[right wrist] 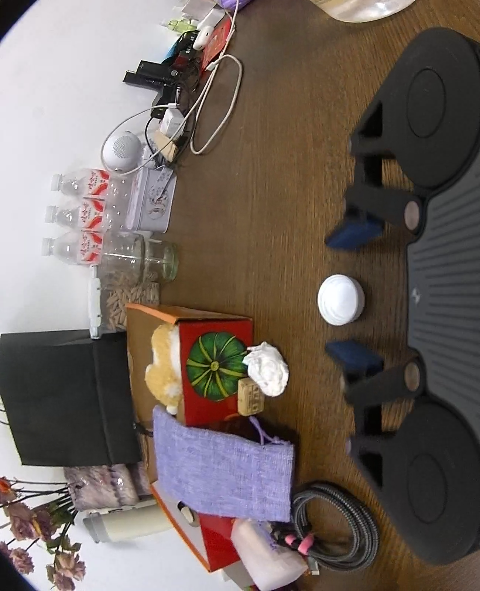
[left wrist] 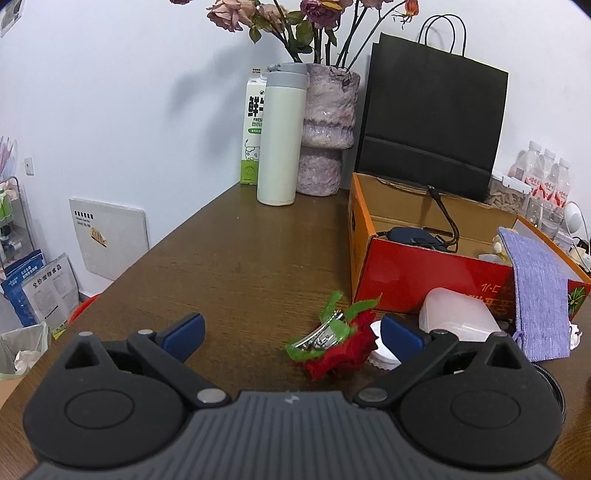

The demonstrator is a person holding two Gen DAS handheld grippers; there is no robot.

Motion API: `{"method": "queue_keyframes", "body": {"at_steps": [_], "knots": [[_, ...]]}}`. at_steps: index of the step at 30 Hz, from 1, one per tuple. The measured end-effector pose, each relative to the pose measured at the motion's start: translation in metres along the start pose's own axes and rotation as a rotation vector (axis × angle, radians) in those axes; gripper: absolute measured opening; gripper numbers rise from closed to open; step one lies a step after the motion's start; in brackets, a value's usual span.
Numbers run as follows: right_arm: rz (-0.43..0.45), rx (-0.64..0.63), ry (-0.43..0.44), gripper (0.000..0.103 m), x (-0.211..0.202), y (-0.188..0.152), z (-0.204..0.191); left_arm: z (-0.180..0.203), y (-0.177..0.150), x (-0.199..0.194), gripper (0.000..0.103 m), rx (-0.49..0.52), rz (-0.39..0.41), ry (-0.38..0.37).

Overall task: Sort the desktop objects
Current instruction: 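Move the right tool to the small white cap while the left tool approaches the red rose, then grasp the small white cap with the right gripper while the left grasps the red rose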

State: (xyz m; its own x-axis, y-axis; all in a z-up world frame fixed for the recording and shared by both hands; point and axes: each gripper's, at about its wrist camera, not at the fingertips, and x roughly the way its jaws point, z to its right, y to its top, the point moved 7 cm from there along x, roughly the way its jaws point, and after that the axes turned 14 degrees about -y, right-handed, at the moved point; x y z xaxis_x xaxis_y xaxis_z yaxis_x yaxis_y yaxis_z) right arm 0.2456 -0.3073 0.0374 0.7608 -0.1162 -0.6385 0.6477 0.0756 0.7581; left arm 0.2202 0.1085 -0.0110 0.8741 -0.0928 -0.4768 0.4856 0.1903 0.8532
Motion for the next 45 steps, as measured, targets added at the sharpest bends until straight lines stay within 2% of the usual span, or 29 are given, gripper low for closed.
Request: {"method": "queue_keyframes", "body": {"at_steps": [5, 17, 27, 34, 38, 45], "knots": [[0.01, 0.0, 0.033, 0.027, -0.004, 0.0, -0.004, 0.003, -0.002, 0.002, 0.103, 0.007, -0.007, -0.007], [0.036, -0.032, 0.026, 0.027, -0.004, -0.002, -0.012, -0.002, -0.002, 0.025, 0.103, -0.003, -0.057, -0.024], [0.049, -0.045, 0.025, 0.027, -0.005, -0.002, -0.015, -0.019, -0.004, 0.038, 0.102, -0.103, -0.081, -0.048], [0.064, -0.064, 0.021, 0.027, -0.005, -0.003, -0.018, -0.014, -0.004, 0.036, 0.083, -0.082, -0.074, -0.062], [0.073, -0.076, 0.015, 0.027, -0.006, -0.004, -0.021, -0.011, -0.005, 0.037, 0.055, -0.059, -0.077, -0.055], [0.083, -0.087, 0.012, 0.027, -0.008, -0.005, -0.026, -0.003, -0.006, 0.031, 0.049, -0.019, -0.061, -0.029]]}}
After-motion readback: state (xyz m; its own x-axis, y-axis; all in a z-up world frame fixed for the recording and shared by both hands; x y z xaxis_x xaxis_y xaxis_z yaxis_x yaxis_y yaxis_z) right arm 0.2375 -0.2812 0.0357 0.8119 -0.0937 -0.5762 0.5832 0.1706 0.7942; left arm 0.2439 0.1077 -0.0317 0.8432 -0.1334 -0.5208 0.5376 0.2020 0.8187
